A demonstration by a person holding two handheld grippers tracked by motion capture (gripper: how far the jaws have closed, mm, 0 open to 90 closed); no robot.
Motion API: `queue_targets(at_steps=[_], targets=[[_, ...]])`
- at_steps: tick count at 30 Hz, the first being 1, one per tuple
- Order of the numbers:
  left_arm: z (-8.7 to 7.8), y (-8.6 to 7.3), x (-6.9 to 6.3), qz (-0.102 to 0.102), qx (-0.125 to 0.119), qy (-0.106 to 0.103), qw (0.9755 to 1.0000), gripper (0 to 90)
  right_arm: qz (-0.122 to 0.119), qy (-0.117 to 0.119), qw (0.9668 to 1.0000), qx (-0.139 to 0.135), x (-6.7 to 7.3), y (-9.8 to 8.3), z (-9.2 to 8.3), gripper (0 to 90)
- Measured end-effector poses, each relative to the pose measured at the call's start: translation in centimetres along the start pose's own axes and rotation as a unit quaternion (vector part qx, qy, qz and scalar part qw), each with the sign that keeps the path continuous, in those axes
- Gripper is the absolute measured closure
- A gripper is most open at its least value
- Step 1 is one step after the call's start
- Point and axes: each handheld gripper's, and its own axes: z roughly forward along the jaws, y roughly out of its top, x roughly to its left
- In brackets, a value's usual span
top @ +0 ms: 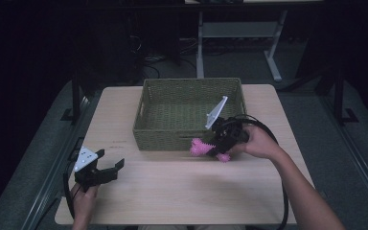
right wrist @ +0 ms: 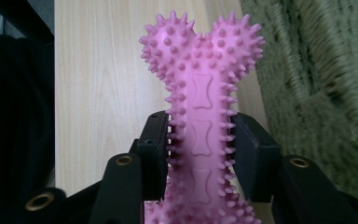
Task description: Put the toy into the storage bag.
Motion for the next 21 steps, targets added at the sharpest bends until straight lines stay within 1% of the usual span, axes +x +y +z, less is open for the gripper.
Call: queue_targets(at_steps=[1, 5, 7, 11, 14, 17, 19, 21], targets=[[0.0, 0.0, 0.0, 0.0, 0.0, 0.0, 1.0, 13.9, 0.003, 0.003, 1.0, -0.002, -0.1, 0.1, -0.1, 58.2], [0.0, 0.0, 0.0, -0.001, 0.001, 0.001, 1.0, 13.9, 0.003, 0.0, 1.0, 0.002, -0.6, 0.5, -0.5, 58.2], [0.0, 0.0, 0.0, -0.002, 0.0, 0.001, 1.0, 13.9, 0.003, 0.001, 1.0, -0.002, -0.8, 0.7, -0.7, 58.2], [0.0, 0.0, 0.0, -0.001, 0.0, 0.001, 1.0, 13.9, 0.003, -0.003, 1.0, 0.003, -1.2, 1.1, -1.0, 58.2], [-0.1, 0.0, 0.0, -0.001, -0.001, 0.001, 1.0, 13.9, 0.002, -0.002, 1.0, -0.002, -1.5, 1.5, -1.3, 58.2], [0.0, 0.0, 0.1, -0.001, -0.002, 0.002, 1.0, 13.9, 0.003, -0.008, 1.0, 0.004, -1.7, 1.8, -1.5, 58.2], [0.0, 0.0, 0.1, -0.001, -0.002, 0.002, 1.0, 13.9, -0.004, -0.008, 1.0, 0.002, -1.8, 2.1, -1.6, 58.2], [0.0, 0.0, 0.1, -0.002, -0.002, 0.002, 1.0, 13.8, -0.006, -0.009, 0.9999, 0.001, -1.9, 2.4, -1.8, 58.2]])
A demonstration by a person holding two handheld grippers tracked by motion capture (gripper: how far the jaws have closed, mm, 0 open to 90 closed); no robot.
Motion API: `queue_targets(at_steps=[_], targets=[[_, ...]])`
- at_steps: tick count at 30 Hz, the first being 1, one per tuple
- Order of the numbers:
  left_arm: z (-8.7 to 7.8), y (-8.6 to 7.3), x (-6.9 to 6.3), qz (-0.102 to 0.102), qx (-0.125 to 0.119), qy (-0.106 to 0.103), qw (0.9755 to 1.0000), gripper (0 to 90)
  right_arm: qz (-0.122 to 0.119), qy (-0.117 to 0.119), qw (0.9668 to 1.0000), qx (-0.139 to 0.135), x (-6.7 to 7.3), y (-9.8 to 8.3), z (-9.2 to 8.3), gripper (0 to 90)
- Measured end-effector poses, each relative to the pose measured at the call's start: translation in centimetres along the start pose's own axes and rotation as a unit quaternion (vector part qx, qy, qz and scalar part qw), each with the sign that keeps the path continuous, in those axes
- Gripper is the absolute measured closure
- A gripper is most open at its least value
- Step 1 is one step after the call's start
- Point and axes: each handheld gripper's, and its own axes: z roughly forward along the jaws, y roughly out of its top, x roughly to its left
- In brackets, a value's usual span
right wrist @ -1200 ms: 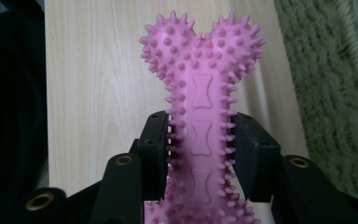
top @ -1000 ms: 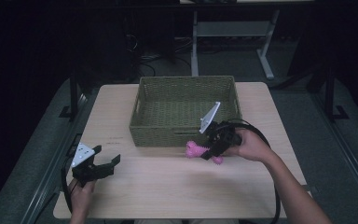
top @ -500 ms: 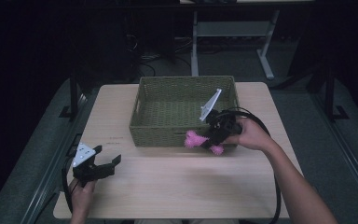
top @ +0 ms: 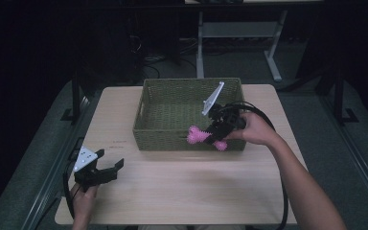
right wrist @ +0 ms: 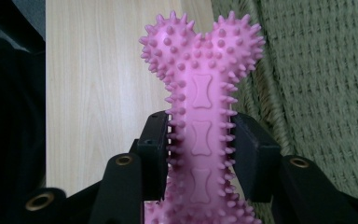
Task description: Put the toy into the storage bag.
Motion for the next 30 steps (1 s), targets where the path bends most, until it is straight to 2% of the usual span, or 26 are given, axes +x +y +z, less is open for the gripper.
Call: queue_targets(at_steps=[11, 18, 27, 30], targets=[[-0.1, 0.0, 0.1, 0.0, 0.0, 0.001, 1.0, 13.9, 0.003, -0.012, 0.9999, 0.007, -1.2, 1.3, -0.8, 58.2], [-0.1, 0.0, 0.1, -0.001, 0.001, 0.001, 1.0, 13.9, 0.006, -0.022, 0.9997, 0.009, -2.3, 1.9, -1.5, 58.2], [0.0, 0.1, 0.0, 0.0, 0.0, 0.0, 1.0, 13.9, 0.014, -0.026, 0.9996, -0.001, -3.8, 2.6, -2.4, 58.2], [0.1, 0.1, 0.0, 0.003, 0.002, -0.001, 1.0, 13.9, 0.013, -0.031, 0.9994, 0.005, -4.2, 2.8, -2.4, 58.2]])
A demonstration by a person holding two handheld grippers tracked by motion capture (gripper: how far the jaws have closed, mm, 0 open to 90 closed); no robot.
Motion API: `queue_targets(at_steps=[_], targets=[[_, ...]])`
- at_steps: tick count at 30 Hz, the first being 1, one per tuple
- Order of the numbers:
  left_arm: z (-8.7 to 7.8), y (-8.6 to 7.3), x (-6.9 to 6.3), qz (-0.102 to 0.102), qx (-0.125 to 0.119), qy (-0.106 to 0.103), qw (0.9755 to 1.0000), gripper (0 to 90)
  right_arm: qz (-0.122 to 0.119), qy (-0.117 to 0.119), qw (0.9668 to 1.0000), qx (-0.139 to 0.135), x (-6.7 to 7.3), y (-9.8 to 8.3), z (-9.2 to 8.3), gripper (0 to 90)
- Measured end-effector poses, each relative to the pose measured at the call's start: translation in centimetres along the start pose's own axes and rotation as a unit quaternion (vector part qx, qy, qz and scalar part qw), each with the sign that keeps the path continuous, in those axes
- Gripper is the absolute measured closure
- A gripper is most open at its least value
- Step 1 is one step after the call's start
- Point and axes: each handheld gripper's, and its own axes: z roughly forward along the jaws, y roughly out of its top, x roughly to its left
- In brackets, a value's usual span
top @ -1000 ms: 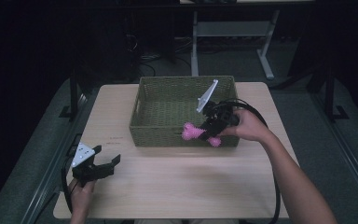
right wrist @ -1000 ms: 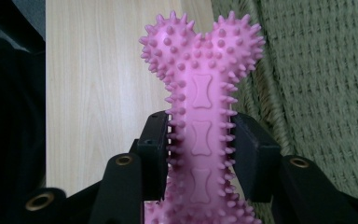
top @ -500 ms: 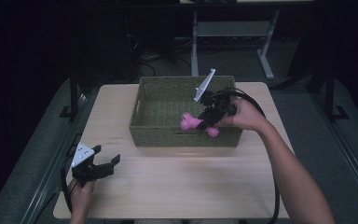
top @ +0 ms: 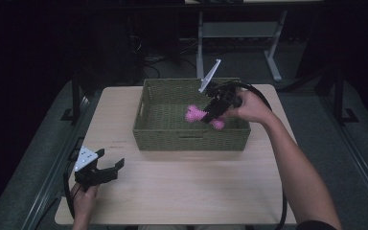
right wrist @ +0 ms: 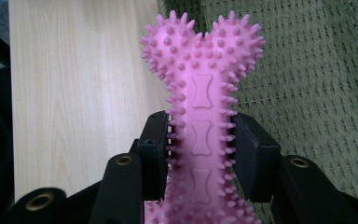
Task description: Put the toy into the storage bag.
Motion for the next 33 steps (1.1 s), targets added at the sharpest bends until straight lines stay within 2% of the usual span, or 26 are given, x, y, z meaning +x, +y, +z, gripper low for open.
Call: queue_targets(at_steps=[12, 21, 33], targets=[[0.0, 0.0, 0.1, -0.002, -0.002, 0.001, 1.0, 13.9, 0.01, 0.001, 0.9999, 0.007, -2.1, 0.6, 1.1, 58.2], [0.0, 0.0, 0.0, 0.001, 0.0, 0.002, 1.0, 13.9, 0.022, 0.001, 0.9997, 0.013, -3.4, 0.2, 2.0, 58.2], [0.0, 0.0, 0.0, 0.002, 0.001, 0.001, 1.0, 13.9, 0.033, 0.004, 0.9993, 0.016, -4.5, -0.3, 3.4, 58.2]])
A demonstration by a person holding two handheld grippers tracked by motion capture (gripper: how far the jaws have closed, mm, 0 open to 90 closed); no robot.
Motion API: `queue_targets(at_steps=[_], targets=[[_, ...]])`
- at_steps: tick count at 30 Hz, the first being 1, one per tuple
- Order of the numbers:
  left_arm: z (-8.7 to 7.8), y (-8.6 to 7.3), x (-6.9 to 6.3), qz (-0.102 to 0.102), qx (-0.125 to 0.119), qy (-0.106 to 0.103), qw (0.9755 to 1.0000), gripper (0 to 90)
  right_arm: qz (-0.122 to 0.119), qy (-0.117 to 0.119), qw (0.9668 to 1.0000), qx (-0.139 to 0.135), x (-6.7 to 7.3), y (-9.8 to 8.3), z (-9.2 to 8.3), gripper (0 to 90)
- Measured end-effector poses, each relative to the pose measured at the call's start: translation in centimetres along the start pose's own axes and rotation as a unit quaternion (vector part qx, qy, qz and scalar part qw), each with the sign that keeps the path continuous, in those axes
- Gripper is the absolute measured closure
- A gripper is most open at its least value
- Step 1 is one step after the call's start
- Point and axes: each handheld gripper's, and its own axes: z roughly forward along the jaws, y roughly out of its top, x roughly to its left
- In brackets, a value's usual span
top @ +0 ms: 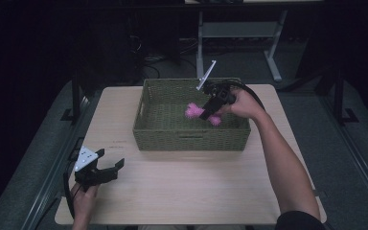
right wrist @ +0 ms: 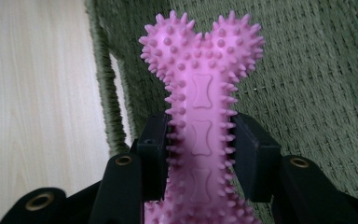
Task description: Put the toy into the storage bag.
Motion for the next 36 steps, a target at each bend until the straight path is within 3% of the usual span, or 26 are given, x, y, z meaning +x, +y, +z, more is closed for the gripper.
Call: queue_targets(at_steps=[16, 25, 36], targets=[[0.0, 0.0, 0.0, -0.001, 0.001, 0.0, 1.0, 13.8, 0.005, 0.013, 0.9998, 0.016, -0.6, -0.3, 2.1, 58.1], [0.0, 0.0, 0.0, 0.0, 0.0, 0.0, 1.0, 13.9, 0.012, 0.022, 0.9997, 0.004, -0.6, -0.6, 2.7, 58.1], [0.1, 0.0, 0.0, -0.001, 0.0, 0.0, 1.0, 13.9, 0.019, 0.027, 0.9994, 0.009, -0.8, -1.0, 3.7, 58.1]])
